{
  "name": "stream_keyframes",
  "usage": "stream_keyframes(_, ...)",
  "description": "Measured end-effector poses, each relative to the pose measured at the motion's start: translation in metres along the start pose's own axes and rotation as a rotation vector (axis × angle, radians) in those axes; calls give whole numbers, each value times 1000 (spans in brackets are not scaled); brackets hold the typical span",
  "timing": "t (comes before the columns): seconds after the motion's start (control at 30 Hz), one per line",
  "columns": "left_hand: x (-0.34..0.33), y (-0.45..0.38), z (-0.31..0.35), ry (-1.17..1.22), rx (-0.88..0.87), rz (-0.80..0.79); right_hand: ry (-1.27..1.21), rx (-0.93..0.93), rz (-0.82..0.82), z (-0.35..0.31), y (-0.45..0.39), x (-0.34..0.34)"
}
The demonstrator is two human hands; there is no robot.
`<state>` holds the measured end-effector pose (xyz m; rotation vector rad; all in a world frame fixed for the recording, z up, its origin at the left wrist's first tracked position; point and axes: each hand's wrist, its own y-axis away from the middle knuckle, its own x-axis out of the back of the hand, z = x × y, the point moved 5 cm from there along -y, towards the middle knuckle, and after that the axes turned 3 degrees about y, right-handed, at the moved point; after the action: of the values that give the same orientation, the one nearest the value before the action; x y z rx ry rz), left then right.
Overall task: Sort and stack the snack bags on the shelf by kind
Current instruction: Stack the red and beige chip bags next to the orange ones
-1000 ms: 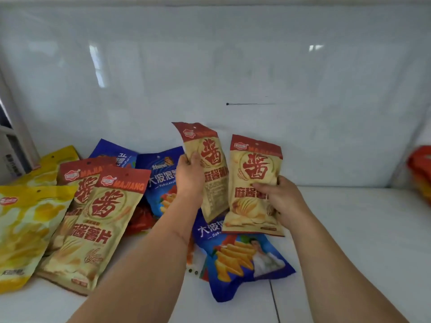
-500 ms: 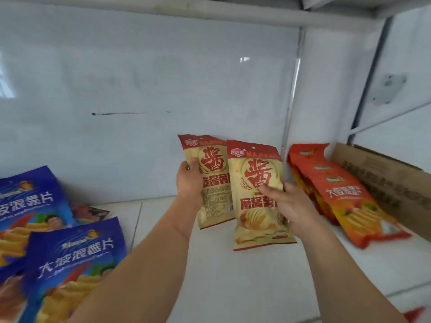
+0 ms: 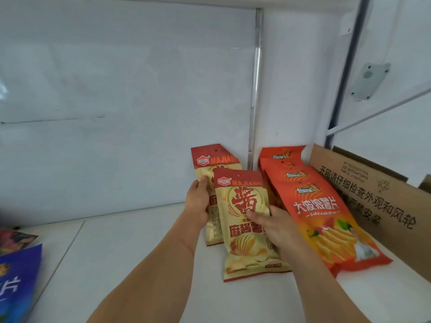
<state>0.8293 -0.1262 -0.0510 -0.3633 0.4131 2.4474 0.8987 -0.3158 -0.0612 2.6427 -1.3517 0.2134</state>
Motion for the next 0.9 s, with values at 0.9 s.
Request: stream_keyframes(0.9,48,50,28,-1633,-667,285,1019,594,365,-54,16,-58)
